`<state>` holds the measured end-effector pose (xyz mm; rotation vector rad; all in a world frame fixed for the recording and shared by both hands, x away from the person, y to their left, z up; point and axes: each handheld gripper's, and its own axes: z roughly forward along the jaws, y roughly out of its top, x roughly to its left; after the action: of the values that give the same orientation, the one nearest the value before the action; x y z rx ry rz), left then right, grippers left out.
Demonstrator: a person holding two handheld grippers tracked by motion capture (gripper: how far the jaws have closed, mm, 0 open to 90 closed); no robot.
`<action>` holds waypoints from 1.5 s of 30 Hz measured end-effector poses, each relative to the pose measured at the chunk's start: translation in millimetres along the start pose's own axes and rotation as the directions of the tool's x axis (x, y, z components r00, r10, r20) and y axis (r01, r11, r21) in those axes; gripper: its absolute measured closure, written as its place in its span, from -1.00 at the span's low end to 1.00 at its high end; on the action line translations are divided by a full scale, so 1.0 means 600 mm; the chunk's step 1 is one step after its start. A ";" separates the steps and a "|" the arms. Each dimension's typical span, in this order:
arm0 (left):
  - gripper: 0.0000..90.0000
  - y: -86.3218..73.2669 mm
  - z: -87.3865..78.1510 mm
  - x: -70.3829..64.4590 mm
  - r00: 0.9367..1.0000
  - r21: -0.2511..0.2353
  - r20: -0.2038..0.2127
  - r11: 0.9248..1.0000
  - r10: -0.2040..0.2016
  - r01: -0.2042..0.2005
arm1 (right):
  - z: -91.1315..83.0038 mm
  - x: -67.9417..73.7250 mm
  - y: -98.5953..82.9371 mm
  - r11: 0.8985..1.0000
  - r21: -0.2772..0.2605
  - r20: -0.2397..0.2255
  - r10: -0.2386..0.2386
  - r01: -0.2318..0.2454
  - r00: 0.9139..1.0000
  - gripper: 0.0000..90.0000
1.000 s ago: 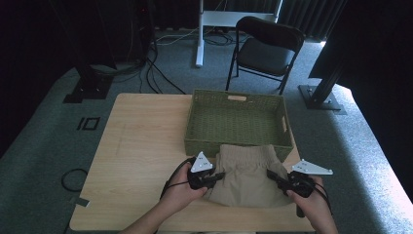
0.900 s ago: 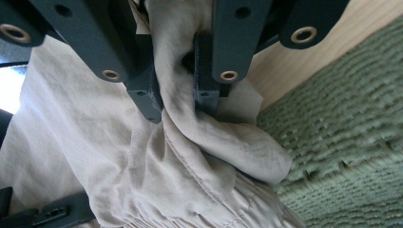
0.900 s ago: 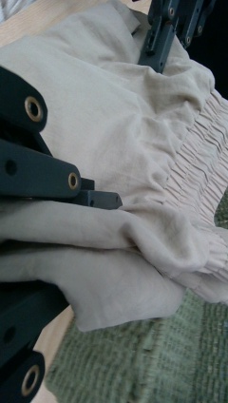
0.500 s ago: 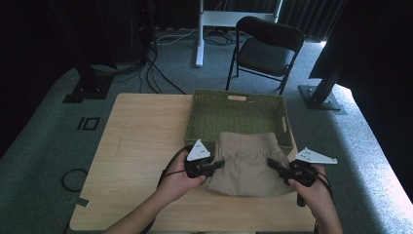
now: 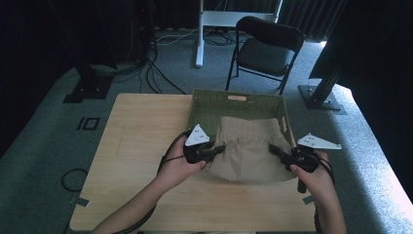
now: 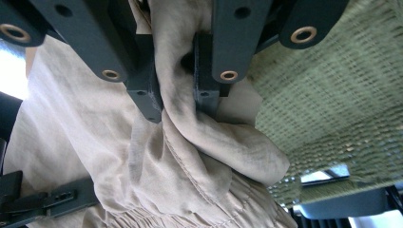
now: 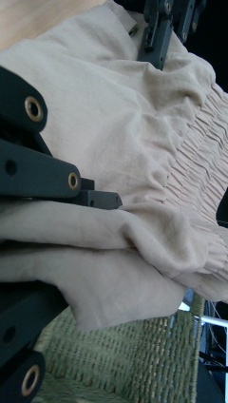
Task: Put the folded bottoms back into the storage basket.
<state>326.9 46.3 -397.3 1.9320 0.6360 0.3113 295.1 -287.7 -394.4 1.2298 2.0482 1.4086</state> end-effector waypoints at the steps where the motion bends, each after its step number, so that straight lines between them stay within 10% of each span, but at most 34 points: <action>1: 0.72 0.003 0.001 0.003 1.000 -0.011 -0.001 1.000 0.002 -0.002 | 0.003 -0.002 0.005 1.000 0.000 0.002 0.000 0.000 1.000 0.77; 45: 0.72 0.097 0.097 0.149 0.996 -0.069 -0.036 0.994 -0.084 0.081 | 0.126 -0.119 0.129 0.993 0.033 0.068 0.112 -0.114 0.991 0.77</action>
<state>445.7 32.8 -375.7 1.8335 0.7203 0.3151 422.4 -293.5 -370.8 1.4084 1.9963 1.3664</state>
